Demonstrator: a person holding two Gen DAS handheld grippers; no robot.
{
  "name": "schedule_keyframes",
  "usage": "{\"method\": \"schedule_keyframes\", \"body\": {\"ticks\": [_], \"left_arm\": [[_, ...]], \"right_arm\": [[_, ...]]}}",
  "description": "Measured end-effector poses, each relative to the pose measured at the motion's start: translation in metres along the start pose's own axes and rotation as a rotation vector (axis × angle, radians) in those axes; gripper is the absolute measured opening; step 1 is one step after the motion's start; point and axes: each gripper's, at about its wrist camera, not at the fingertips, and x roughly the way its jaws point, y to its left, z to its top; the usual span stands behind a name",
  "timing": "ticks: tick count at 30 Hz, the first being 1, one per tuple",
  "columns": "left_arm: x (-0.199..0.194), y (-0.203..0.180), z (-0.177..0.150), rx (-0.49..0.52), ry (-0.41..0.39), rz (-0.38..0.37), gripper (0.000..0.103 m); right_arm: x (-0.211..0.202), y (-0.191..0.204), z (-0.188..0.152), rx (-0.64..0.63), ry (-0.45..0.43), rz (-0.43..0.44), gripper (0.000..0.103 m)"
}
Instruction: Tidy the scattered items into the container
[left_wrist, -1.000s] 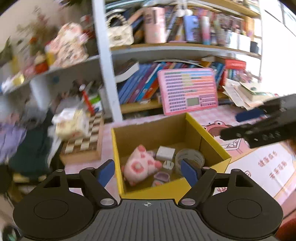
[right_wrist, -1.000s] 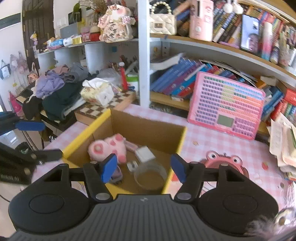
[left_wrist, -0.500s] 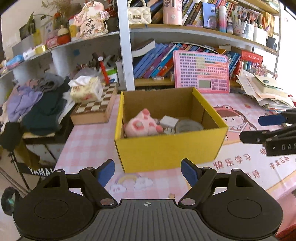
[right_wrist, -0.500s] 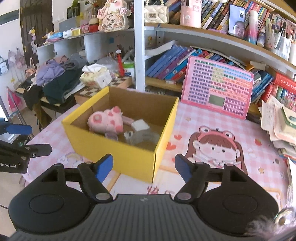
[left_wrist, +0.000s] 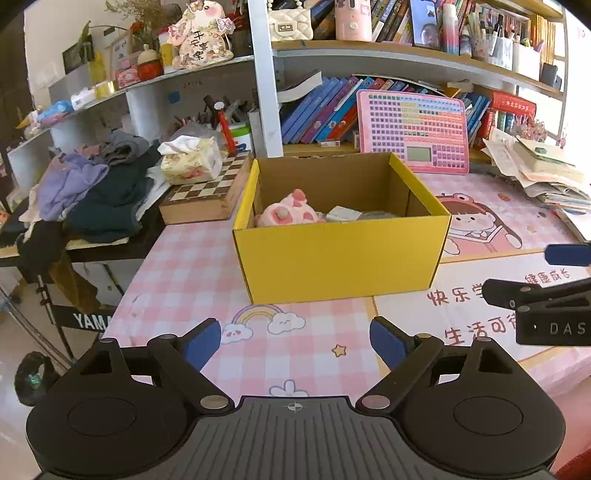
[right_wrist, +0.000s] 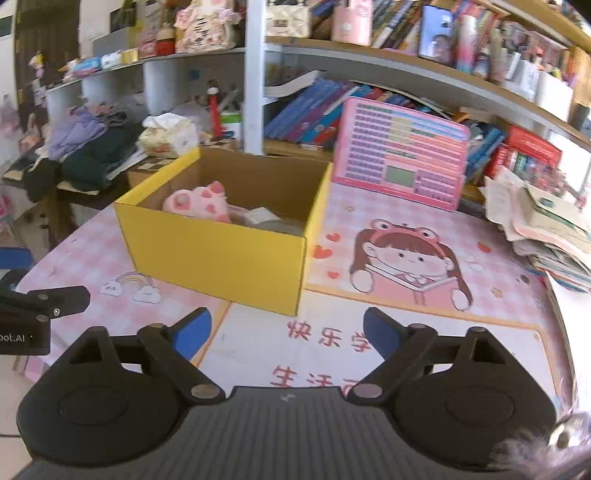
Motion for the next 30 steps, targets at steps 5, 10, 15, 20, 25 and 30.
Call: {"method": "schedule_keyframes", "body": {"ticks": [5,10,15,20,25,30], "left_arm": [[0.000,-0.013,-0.011,0.006,0.019,-0.005,0.091],[-0.003,-0.020,-0.014,0.024,0.030,-0.009,0.092],[-0.005,-0.023,-0.017,0.032,0.032,-0.016,0.096],[-0.006,-0.034,-0.024,0.074,0.055,-0.021,0.097],[-0.008,-0.034,-0.027,0.069,0.059,-0.024,0.097],[-0.011,-0.031,-0.028,0.056,0.064,-0.013,0.098]], "right_arm": [[-0.008,0.000,-0.010,0.024,0.008,-0.027,0.093],[-0.015,-0.002,-0.017,0.035,0.009,-0.048,0.095],[-0.019,0.001,-0.024,0.022,0.024,-0.037,0.095],[-0.021,0.001,-0.027,0.029,0.025,-0.043,0.096],[-0.024,0.000,-0.030,0.041,0.032,-0.040,0.096],[-0.028,0.002,-0.033,0.030,0.028,-0.039,0.097]]}}
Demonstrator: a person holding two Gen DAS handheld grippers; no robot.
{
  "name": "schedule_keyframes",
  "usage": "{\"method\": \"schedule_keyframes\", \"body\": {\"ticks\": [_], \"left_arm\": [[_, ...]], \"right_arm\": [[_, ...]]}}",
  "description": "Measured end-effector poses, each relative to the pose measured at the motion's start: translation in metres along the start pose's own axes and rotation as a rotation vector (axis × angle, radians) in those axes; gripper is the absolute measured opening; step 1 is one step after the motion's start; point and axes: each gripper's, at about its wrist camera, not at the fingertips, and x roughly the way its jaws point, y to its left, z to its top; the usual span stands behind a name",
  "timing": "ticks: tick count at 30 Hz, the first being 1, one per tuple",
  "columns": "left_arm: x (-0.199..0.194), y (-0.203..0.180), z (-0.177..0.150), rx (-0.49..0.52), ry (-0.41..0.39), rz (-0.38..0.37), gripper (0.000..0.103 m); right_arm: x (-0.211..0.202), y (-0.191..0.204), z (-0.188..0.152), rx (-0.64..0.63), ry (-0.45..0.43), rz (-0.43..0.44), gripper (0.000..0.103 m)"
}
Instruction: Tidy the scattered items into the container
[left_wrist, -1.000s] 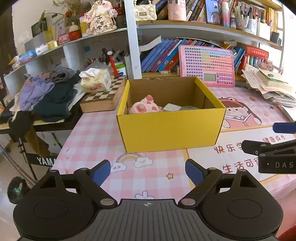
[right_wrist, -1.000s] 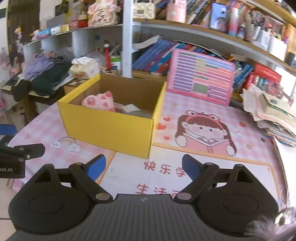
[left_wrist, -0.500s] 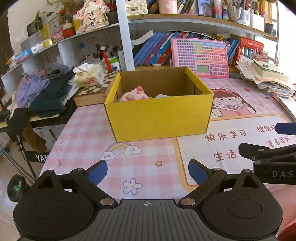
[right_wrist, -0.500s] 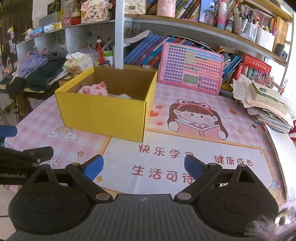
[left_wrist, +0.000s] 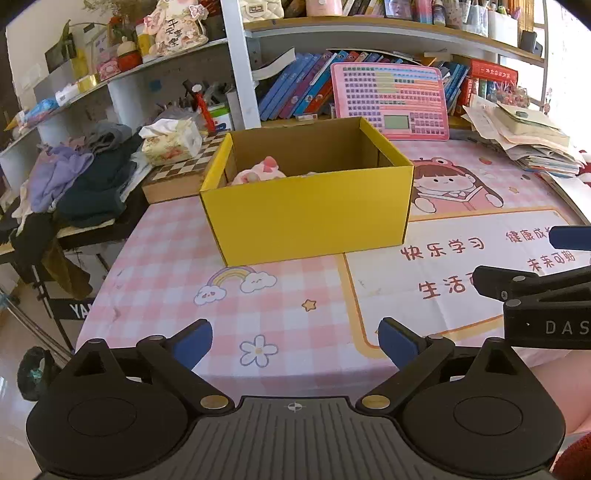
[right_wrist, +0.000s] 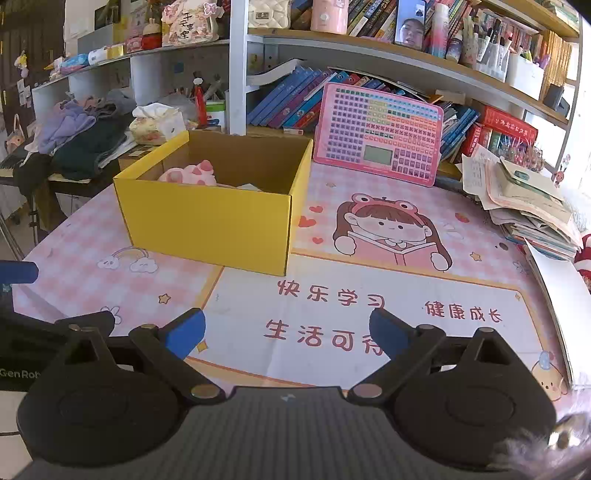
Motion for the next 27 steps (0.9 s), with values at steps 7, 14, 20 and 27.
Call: {"method": "schedule_keyframes", "body": {"ticks": [7,14,20,27], "left_arm": [[-0.009,0.007,-0.004,-0.039,-0.011,0.012,0.101],[-0.003,0.002,-0.008,-0.025,0.022,-0.001,0.101],[-0.007,-0.003,-0.009,0.002,0.010,-0.008,0.102],[-0.011,-0.002,-0.011,-0.001,-0.006,-0.016,0.102]], "right_arm": [[-0.005,0.001,-0.004,-0.018,0.005,-0.010,0.097],[-0.009,-0.003,-0.008,-0.007,0.013,-0.020,0.098],[-0.011,-0.002,-0.010,-0.004,0.017,-0.016,0.098],[-0.011,0.000,-0.010,-0.005,0.017,-0.016,0.098]]}}
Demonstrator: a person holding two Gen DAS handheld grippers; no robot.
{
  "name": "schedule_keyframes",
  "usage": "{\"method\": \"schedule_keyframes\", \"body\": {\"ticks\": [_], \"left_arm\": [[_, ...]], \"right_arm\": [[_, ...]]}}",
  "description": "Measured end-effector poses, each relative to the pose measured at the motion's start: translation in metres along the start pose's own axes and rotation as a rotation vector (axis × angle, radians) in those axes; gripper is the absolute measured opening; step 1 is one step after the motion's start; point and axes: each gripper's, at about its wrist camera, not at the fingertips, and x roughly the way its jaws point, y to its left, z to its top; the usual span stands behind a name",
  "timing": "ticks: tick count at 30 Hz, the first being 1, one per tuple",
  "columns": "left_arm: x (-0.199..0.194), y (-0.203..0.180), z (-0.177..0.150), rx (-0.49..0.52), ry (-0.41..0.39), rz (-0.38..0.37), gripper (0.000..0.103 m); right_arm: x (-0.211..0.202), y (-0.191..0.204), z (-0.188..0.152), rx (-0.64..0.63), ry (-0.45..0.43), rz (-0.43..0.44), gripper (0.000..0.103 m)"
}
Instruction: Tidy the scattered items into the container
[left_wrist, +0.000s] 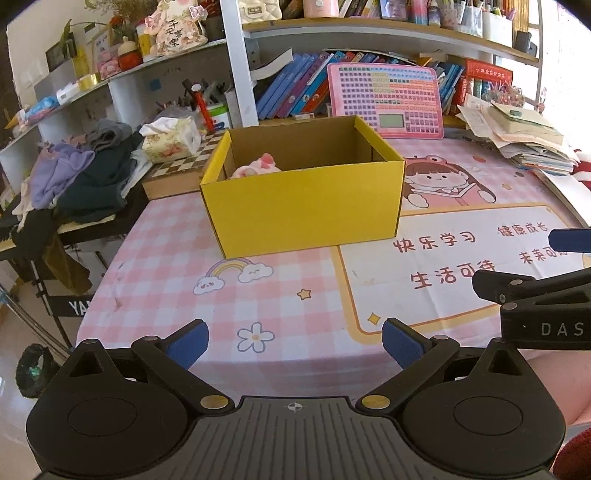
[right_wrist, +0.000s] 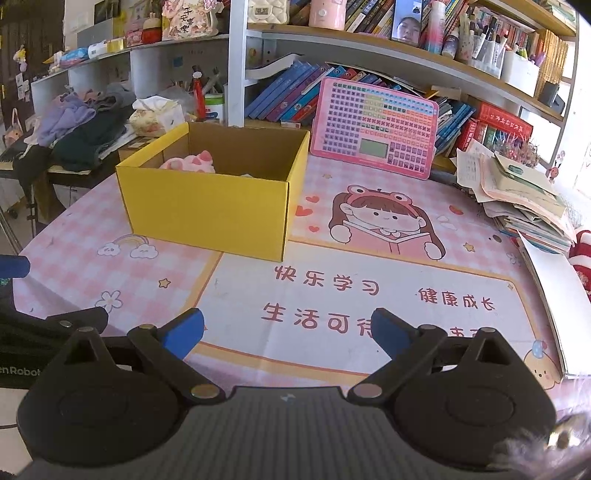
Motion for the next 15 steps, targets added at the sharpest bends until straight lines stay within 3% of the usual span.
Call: {"method": "schedule_keyframes", "body": {"ticks": [15], "left_arm": [[0.0007,-0.0012,-0.0002,0.004,0.012,0.001,0.102]], "right_arm": [[-0.0019,-0.0040,-0.0010,0.025,0.019,-0.005,0.098]]}}
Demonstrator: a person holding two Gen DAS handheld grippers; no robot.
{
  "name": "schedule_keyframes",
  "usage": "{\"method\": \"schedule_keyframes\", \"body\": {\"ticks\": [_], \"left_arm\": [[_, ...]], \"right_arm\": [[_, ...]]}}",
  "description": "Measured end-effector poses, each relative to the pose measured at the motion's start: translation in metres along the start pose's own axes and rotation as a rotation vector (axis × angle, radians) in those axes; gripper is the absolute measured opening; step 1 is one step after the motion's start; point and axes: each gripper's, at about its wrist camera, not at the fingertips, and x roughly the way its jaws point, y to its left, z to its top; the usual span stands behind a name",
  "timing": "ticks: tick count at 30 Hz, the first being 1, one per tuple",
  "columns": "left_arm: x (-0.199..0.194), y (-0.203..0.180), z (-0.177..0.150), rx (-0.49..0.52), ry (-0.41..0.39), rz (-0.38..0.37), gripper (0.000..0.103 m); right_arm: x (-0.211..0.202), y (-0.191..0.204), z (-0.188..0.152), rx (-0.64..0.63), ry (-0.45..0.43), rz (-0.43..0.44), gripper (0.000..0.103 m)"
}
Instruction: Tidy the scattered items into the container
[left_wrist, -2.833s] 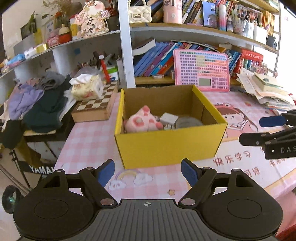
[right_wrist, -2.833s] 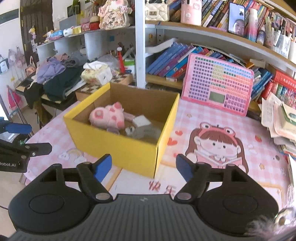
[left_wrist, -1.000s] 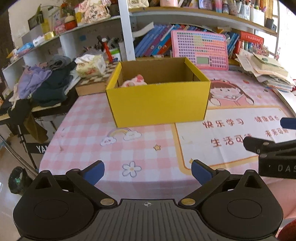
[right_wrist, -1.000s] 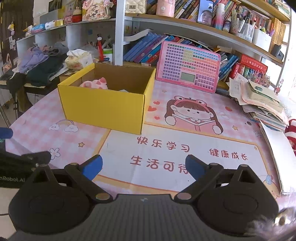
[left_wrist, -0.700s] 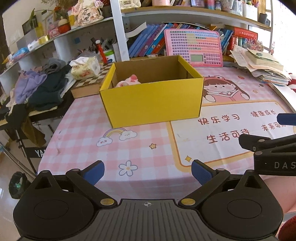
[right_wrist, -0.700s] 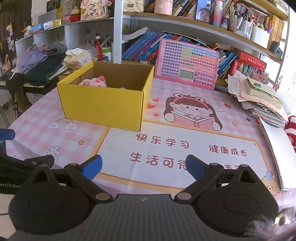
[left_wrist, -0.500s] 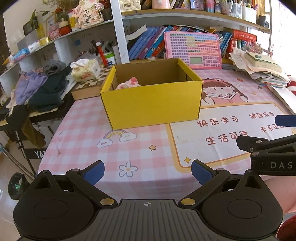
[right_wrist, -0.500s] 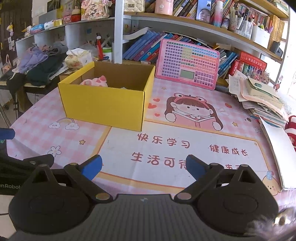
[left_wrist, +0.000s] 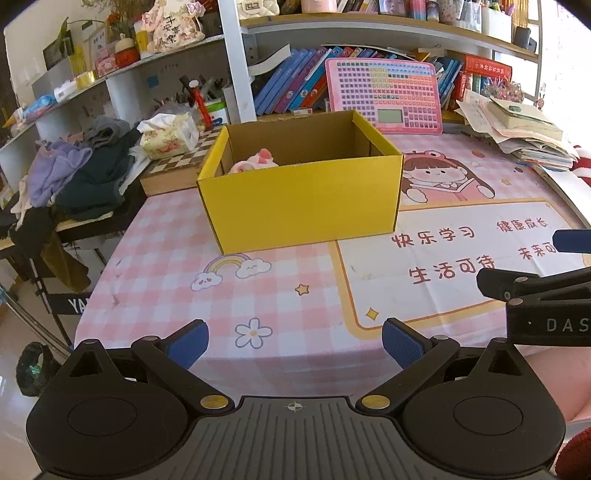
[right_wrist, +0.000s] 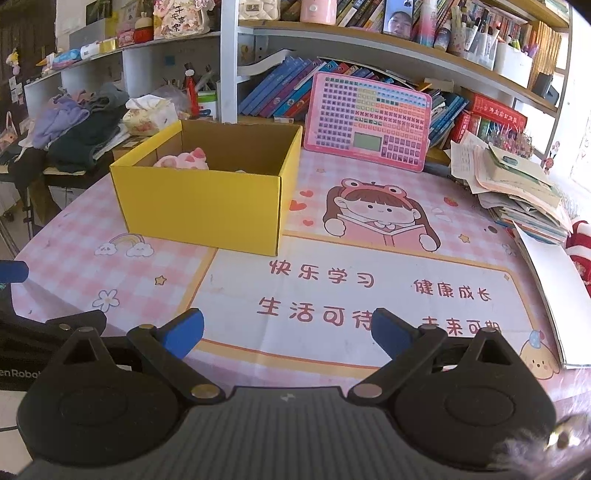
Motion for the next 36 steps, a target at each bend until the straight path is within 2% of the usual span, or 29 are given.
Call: {"method": "schedule_keyframes", "body": {"ticks": [36], "left_arm": [[0.010,-0.005,0.004,0.005,0.031,-0.006,0.102]], "right_arm": [[0.011,-0.009,0.000,0.014,0.031,0.008,0.098]]}}
